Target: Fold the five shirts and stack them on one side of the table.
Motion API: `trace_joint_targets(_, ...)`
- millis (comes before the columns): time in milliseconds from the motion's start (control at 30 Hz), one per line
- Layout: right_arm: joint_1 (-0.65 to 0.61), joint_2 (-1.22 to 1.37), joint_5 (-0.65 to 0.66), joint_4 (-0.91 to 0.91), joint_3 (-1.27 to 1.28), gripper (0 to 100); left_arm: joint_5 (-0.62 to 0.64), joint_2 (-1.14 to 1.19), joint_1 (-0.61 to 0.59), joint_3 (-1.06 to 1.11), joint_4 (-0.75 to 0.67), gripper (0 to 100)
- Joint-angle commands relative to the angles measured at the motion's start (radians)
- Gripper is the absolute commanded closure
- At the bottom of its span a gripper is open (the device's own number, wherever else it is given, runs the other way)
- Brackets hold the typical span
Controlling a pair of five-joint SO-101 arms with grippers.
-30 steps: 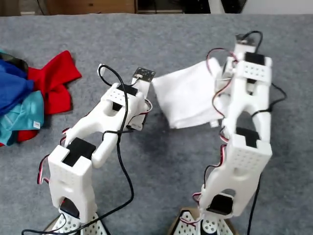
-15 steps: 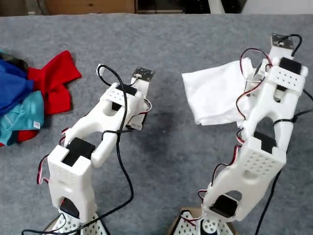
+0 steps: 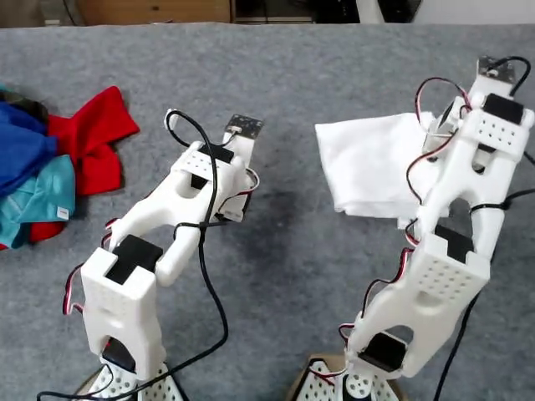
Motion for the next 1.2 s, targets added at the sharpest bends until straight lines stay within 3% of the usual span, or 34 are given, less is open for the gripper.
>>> trace_joint_targets(0, -0.028, -0.016, -0.014, 0.069, -0.133, 72.0, 0.021, -0.019, -0.046, -0.003, -0.021, 98)
trace_joint_targets(167, -0.067, -0.016, -0.009, 0.218, -0.268, 77.3, 0.055, -0.036, -0.092, -0.015, 0.008, 98)
trace_joint_targets(267, -0.104, -0.013, 0.058, 0.295, -0.317, 89.9, 0.055, -0.117, -0.199, -0.121, 0.153, 98)
trace_joint_targets(333, -0.13, -0.013, 0.11, 0.311, -0.323, 99.8, 0.054, -0.177, -0.304, -0.201, 0.238, 98)
trace_joint_targets(433, -0.148, -0.013, 0.121, 0.324, -0.318, 97.4, 0.051, -0.242, -0.506, -0.339, 0.321, 98)
trace_joint_targets(533, -0.165, -0.015, 0.121, 0.324, -0.318, 99.1, -0.034, -0.268, -0.717, -0.465, 0.351, 91)
trace_joint_targets(633, -0.193, -0.01, 0.121, 0.324, -0.317, 99.7, -0.091, -0.265, -0.901, -0.557, 0.342, 83)
trace_joint_targets(833, -0.266, -0.01, 0.121, 0.319, -0.26, 99.7, -0.158, -0.173, -1.143, -0.519, 0.133, 82)
trace_joint_targets(1000, -0.312, -0.01, 0.121, 0.318, -0.231, 99.7, -0.155, -0.028, -1.217, -0.505, 0.077, 84)
trace_joint_targets(1133, -0.315, -0.01, 0.121, 0.318, -0.24, 99.7, -0.153, -0.008, -1.214, -0.516, 0.078, 99)
trace_joint_targets(1167, -0.315, -0.012, 0.121, 0.318, -0.24, 99.7, -0.15, -0.016, -1.212, -0.517, 0.078, 98)
